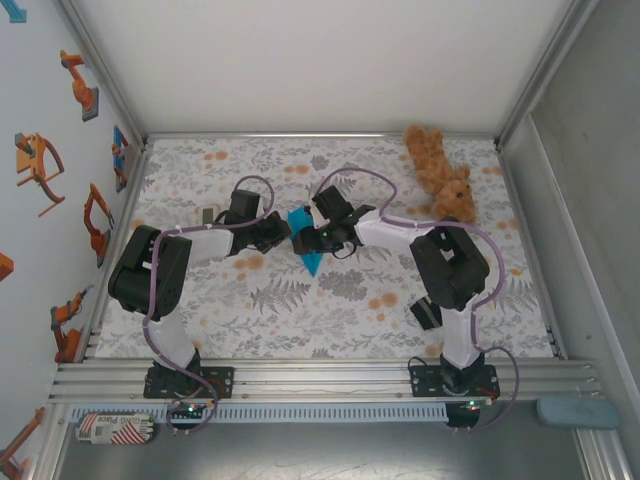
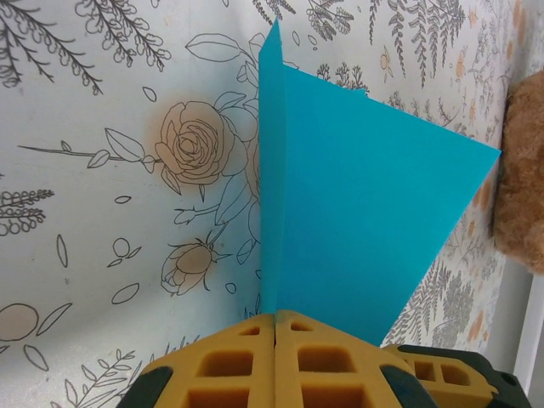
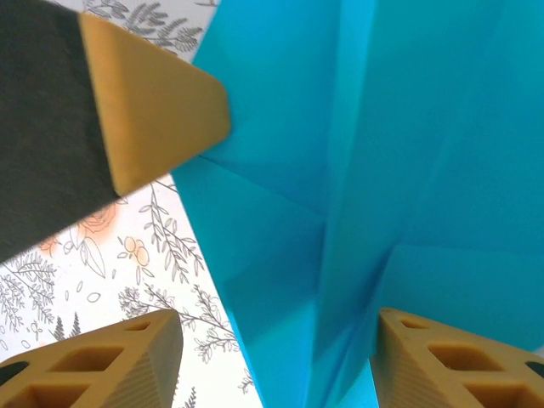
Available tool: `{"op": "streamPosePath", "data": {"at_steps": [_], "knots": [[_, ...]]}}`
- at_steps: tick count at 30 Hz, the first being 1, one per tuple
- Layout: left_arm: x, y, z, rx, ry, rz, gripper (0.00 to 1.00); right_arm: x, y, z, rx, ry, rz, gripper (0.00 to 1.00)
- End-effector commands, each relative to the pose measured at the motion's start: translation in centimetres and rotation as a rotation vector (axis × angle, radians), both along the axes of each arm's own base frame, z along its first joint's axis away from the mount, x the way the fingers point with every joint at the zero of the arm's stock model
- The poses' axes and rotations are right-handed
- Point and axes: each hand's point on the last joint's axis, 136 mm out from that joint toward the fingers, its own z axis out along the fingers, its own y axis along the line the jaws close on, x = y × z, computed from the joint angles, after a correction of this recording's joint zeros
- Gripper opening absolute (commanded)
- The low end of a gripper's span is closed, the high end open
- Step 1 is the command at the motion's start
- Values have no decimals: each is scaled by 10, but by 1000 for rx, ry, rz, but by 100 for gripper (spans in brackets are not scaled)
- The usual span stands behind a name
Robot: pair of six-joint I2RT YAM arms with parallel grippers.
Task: Fold a paper plane with a square sheet of paper (pick it up from the middle)
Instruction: Move the paper plane to the top-center of the table.
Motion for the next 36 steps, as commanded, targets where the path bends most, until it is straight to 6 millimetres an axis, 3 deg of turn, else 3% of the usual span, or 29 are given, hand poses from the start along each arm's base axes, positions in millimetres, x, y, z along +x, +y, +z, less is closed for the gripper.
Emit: {"op": "streamPosePath", "data": {"at_steps": [1,11,27,36], "knots": [[3,-8,2,-23,2,-13,0,2,-4,-11,-67,-11,11,58],[2,-8,4,-29,2,-17,0,3,-5,-19,-107,-3,13,53],[0,-8,-1,-23,15,-14,0,9,-16,-17,-146,-26,-57,30],[-2,-7,2,-14,5,-19,13,8,-16,-26,-148,1,-69,23]]}}
